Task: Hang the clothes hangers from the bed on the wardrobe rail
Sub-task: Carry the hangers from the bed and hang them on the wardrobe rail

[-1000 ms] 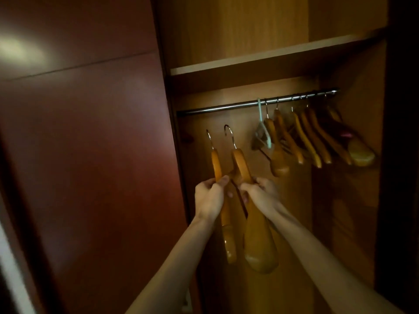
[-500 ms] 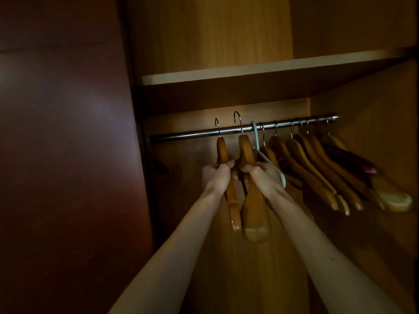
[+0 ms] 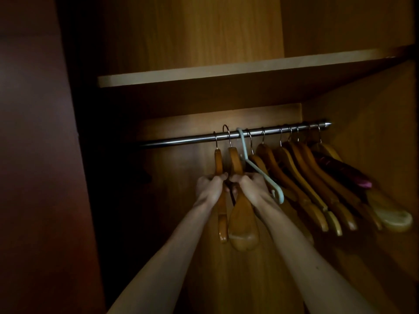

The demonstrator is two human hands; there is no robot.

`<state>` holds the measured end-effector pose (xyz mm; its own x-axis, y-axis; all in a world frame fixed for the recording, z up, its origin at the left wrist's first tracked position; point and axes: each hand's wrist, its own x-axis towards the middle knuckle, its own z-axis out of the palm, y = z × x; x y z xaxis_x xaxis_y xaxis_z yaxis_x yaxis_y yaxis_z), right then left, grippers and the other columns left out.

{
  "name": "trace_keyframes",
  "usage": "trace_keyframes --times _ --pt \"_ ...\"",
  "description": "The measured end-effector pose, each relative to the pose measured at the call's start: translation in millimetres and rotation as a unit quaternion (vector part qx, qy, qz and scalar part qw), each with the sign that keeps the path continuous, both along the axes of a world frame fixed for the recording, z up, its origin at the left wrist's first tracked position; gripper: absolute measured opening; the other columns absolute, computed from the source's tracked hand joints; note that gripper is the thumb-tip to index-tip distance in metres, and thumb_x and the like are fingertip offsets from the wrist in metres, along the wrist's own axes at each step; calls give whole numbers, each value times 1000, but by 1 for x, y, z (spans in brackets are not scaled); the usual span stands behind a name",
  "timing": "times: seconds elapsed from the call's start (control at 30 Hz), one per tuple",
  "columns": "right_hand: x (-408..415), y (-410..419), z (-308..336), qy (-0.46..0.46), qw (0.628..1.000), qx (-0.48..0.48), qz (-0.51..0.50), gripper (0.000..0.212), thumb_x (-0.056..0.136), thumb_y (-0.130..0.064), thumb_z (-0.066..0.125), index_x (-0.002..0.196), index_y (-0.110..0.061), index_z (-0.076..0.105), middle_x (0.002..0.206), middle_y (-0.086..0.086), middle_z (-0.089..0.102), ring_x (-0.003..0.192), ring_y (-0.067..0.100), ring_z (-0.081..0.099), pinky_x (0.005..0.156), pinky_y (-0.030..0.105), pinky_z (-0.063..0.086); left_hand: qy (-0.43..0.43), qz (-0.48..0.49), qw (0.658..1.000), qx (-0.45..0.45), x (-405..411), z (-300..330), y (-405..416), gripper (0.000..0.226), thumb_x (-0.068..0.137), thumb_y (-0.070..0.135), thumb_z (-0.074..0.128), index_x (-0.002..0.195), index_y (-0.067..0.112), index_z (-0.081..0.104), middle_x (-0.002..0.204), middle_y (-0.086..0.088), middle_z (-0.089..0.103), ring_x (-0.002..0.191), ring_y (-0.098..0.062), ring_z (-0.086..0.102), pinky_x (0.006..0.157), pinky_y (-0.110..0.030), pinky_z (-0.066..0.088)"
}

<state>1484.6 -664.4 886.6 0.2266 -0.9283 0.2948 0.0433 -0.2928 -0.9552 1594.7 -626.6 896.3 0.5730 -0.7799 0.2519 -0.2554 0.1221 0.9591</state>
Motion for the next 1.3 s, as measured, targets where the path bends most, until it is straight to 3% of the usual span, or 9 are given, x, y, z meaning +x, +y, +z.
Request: trace_keyframes --times 0.2,0.4,0.53,0.67,0.73,0.8,0.93,1.03,1.3 --pt "-2 -2 -14 3 1000 1 20 15 89 -17 64 82 -9 74 62 -3 67 59 9 61 60 22 44 -1 -8 1000 -6 -4 -11 -5 29 91 34 66 77 11 76 74 -10 76 81 -27 73 87 -35 57" --pt "-5 7 -23 -18 999 -5 38 9 93 -32 62 85 -32 63 83 -13 63 79 4 57 68 23 41 73 -28 996 -46 0 -27 -3 19 88 34 69 90 17 77 89 -5 78 92 -27 72 95 -44 55" --pt "-9 15 -44 3 999 14 43 13 94 -49 59 103 -42 54 107 -9 61 101 14 56 97 36 43 114 2 986 -124 1 -55 3 20 92 34 69 103 20 77 98 -2 77 99 -24 71 94 -44 55" --pt "-18 31 -77 -32 996 52 61 19 96 -59 51 98 -42 58 99 -14 64 92 7 59 84 30 45 118 47 972 -200 -7 -98 18 22 102 34 54 99 19 70 91 2 70 92 -24 67 81 -36 55" --pt "-24 37 -101 -40 993 78 76 22 93 -67 48 100 -50 61 102 -20 63 102 9 61 96 38 48 104 91 972 -192 -8 -130 23 19 104 31 50 95 30 65 96 5 66 96 -24 65 84 -39 53" --pt "-30 38 -133 -33 991 99 86 22 93 -67 48 104 -53 61 106 -23 59 109 7 58 102 40 47 108 109 978 -143 -12 -163 26 20 104 25 51 91 31 65 95 2 68 96 -25 65 87 -42 52" --pt "-58 44 -204 27 988 117 96 32 99 -52 49 104 -26 67 81 -12 62 66 -1 57 68 24 47 101 66 993 16 -36 -231 33 21 102 16 53 86 23 64 80 -2 61 75 -17 56 65 -26 45" --pt "-87 49 -271 106 973 176 105 38 99 -49 54 104 -14 68 80 -7 64 56 -2 56 60 21 47 0 -44 983 176 -56 -290 36 20 102 18 51 100 15 71 82 -2 66 69 -12 57 52 -15 45" --pt "-175 107 -469 238 883 397 77 22 97 -26 64 113 -11 62 94 6 71 65 9 65 54 16 53 -98 -307 806 496 -127 -465 54 20 98 29 63 108 13 70 81 2 69 61 -7 64 49 -16 47"
